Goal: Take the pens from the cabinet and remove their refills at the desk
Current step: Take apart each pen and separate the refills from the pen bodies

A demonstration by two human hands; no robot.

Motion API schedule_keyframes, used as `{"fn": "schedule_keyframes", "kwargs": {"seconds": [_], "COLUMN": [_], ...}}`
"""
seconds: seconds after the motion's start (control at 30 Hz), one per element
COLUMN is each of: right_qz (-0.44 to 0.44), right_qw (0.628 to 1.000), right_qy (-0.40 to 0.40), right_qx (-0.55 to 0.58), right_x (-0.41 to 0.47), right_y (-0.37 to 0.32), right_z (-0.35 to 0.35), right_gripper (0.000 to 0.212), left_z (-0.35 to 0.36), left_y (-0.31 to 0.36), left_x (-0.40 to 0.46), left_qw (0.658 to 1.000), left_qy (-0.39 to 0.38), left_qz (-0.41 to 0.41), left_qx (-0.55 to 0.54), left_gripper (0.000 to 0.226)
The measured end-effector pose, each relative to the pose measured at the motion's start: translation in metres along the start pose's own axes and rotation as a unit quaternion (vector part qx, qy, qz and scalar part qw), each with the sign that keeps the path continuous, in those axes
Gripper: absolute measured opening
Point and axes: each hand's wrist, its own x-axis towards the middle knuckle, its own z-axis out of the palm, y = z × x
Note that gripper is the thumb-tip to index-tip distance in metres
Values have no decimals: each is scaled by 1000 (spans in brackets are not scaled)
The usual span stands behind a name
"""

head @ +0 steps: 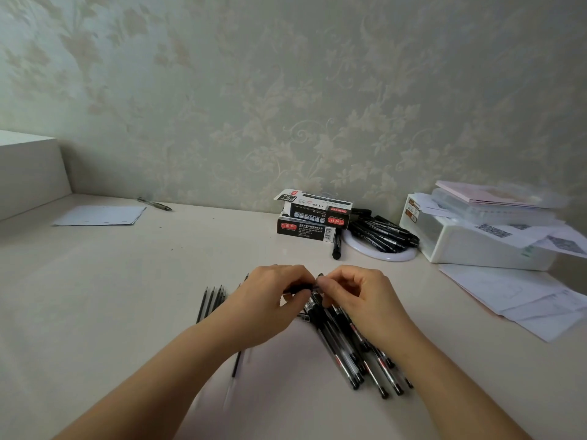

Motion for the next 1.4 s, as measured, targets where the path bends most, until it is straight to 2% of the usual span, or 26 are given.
{"fn": "schedule_keyframes", "kwargs": {"seconds": [0.23, 0.27, 0.37, 0.5, 0.63, 0.67, 0.83, 1.03, 1.2, 1.4], "right_qz": [-14, -17, -19, -25, -19, -20, -25, -7, -24, -18], "right_qw": [997, 997, 998, 999, 998, 998, 999, 998, 999, 998], "right_qy": [-2, -10, -14, -8, -12, -7, -3, -3, -21, -20], "right_qx": [-76, -80, -63, -41, -65, -67, -37, -57, -19, -62], "right_x": [-1, -1, 0, 1, -1, -1, 1, -1, 1, -1], "right_y": [1, 1, 1, 2, 2, 1, 1, 3, 1, 2], "right_z": [1, 1, 0, 0, 1, 1, -1, 1, 1, 2], "right_gripper": [44, 41, 9, 6, 38, 41, 5, 39, 6, 41], "left_z": [1, 1, -1, -2, -1, -1, -3, -1, -2, 0], "left_y": [-1, -1, -1, -2, 0, 1, 0, 1, 0, 1], "left_x": [1, 1, 1, 2, 0, 0, 1, 1, 1, 1], "left_qw": [1000, 1000, 1000, 1000, 1000, 1000, 999, 999, 998, 999], "left_qy": [6, 13, 27, 22, 14, 14, 30, 17, 32, 20], "left_qz": [4, 1, -7, -10, -3, -4, -20, -28, -34, -30], "left_qx": [-6, -12, -13, -10, -14, -12, -12, -20, -34, -33], "left_gripper": [14, 14, 13, 13, 14, 14, 13, 10, 9, 9]}}
